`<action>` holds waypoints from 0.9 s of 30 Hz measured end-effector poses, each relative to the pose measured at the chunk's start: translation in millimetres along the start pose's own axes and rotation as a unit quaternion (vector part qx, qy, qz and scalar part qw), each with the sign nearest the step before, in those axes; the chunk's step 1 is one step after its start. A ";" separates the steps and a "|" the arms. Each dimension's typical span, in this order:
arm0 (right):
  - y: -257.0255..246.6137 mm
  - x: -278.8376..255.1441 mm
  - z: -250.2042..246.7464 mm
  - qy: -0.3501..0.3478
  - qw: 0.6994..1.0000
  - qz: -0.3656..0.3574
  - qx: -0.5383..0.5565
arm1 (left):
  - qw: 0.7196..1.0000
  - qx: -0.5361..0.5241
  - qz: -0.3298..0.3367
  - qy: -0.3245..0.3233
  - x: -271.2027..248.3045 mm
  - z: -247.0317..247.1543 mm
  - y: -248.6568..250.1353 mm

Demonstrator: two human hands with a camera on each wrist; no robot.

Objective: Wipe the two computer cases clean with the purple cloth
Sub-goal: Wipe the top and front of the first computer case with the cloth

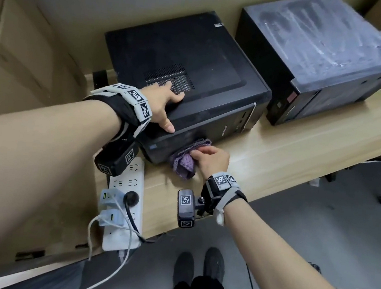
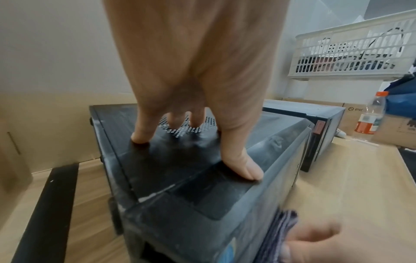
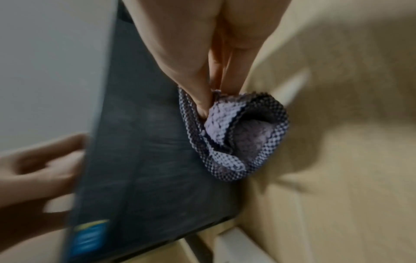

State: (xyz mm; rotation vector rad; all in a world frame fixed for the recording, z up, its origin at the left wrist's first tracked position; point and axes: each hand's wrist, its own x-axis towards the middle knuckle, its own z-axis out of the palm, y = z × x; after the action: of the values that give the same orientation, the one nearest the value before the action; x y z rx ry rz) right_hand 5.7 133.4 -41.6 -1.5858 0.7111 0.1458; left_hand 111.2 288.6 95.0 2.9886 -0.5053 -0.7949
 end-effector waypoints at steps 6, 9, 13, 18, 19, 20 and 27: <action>6.0 1.1 11.1 0.001 0.998 0.048 0.043 | 1.000 -0.011 0.000 0.014 4.0 3.1 -4.2; -23.1 -16.2 4.5 -0.012 0.993 -0.008 0.114 | 1.000 -0.010 0.000 0.011 3.8 0.1 -1.9; -58.6 -20.7 3.0 -0.007 0.981 -0.106 0.160 | 1.000 0.013 0.001 0.018 2.7 -1.4 2.3; -42.8 -23.9 10.3 0.023 0.975 -0.138 0.171 | 1.000 0.022 -0.004 0.019 2.9 0.2 3.2; -31.9 -23.8 11.4 0.021 0.977 -0.119 0.177 | 1.000 0.015 -0.004 0.017 3.0 0.9 2.2; -19.2 -21.5 12.7 0.024 0.981 -0.097 0.169 | 1.000 0.008 -0.003 0.014 3.3 1.0 1.5; 13.9 1.7 16.6 0.045 0.998 0.043 -0.008 | 1.000 -0.005 0.007 0.013 5.6 -0.2 -0.7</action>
State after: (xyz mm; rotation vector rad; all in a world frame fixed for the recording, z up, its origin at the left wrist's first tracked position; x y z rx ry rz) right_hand 5.0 148.7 -57.1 -1.5841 0.8508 0.1452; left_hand 116.1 287.5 92.5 2.9791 -0.5197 -0.7535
